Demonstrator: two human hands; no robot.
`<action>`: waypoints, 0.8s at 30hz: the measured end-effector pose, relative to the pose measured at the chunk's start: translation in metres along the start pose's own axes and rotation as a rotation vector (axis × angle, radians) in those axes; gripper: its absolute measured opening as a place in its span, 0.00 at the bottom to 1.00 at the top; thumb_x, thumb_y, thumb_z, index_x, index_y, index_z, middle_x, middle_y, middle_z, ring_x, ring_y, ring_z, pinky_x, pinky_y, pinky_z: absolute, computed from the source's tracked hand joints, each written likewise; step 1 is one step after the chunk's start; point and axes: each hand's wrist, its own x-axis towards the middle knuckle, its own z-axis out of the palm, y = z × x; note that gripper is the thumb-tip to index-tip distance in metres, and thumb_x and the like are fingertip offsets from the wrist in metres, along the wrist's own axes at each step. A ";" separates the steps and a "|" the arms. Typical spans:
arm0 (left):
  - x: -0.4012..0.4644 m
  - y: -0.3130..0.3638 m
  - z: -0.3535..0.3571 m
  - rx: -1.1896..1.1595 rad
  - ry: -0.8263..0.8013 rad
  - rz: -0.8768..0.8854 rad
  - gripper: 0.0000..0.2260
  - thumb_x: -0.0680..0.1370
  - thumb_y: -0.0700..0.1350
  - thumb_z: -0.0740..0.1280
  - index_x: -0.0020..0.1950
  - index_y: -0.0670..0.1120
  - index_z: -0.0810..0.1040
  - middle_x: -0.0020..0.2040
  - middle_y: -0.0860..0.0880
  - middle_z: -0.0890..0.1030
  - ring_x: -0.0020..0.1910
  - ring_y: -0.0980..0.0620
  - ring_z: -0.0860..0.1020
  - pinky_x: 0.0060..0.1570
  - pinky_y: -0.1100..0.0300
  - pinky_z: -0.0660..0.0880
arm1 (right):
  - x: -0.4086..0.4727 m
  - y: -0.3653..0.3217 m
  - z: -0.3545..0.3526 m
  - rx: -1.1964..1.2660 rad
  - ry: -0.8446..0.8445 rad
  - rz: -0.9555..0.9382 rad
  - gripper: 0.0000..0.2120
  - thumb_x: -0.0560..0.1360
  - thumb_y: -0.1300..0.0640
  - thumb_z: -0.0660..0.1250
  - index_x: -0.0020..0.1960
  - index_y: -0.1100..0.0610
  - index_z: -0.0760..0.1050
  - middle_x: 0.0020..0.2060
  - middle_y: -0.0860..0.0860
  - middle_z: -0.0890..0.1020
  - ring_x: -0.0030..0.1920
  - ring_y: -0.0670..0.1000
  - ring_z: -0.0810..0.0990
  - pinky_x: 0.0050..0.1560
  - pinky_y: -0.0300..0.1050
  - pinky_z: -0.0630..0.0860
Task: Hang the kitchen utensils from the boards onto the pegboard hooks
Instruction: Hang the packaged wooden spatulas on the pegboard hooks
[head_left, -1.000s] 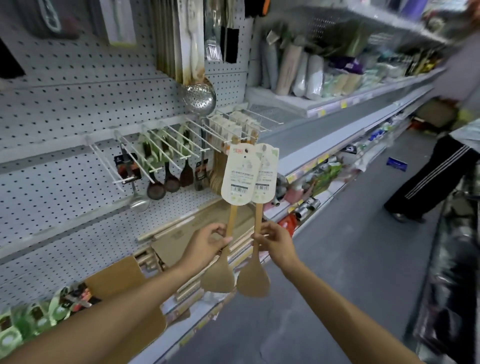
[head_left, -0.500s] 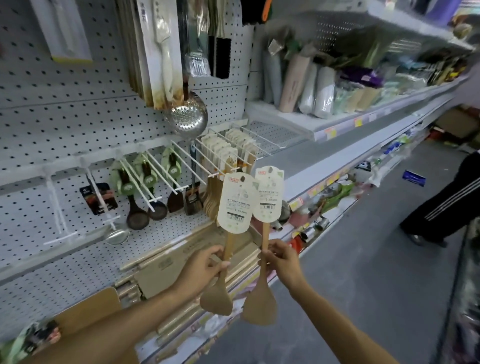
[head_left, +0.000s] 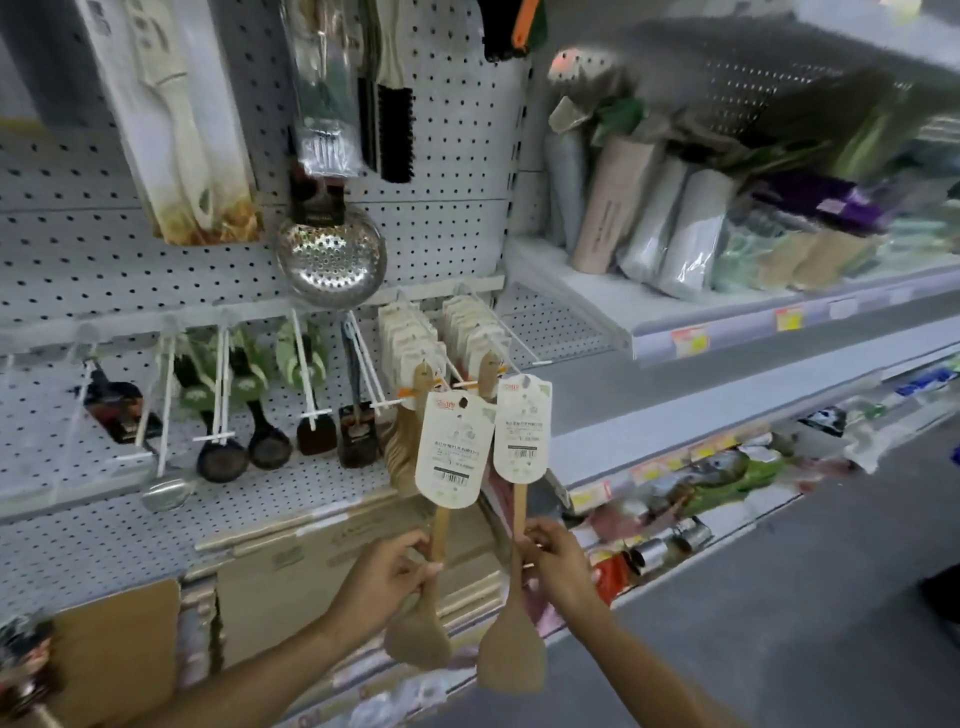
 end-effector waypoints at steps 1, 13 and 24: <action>0.003 0.004 0.007 -0.004 0.015 0.000 0.02 0.76 0.43 0.73 0.47 0.46 0.82 0.44 0.47 0.84 0.45 0.48 0.84 0.53 0.45 0.80 | 0.008 0.001 -0.007 -0.007 -0.016 -0.001 0.06 0.78 0.72 0.61 0.46 0.65 0.74 0.35 0.59 0.78 0.31 0.51 0.80 0.30 0.42 0.76; 0.028 0.008 0.045 0.123 0.121 -0.033 0.05 0.75 0.46 0.74 0.46 0.55 0.80 0.45 0.55 0.83 0.42 0.55 0.83 0.49 0.51 0.80 | 0.078 0.010 -0.044 -0.095 -0.220 -0.003 0.12 0.77 0.72 0.61 0.40 0.59 0.75 0.30 0.51 0.81 0.35 0.54 0.81 0.34 0.47 0.77; 0.040 0.009 0.050 0.108 0.255 -0.051 0.05 0.75 0.46 0.74 0.45 0.54 0.79 0.43 0.56 0.82 0.40 0.55 0.83 0.46 0.55 0.79 | 0.149 0.001 -0.029 -0.107 -0.271 0.000 0.20 0.74 0.71 0.64 0.33 0.49 0.78 0.32 0.50 0.79 0.41 0.57 0.77 0.43 0.52 0.72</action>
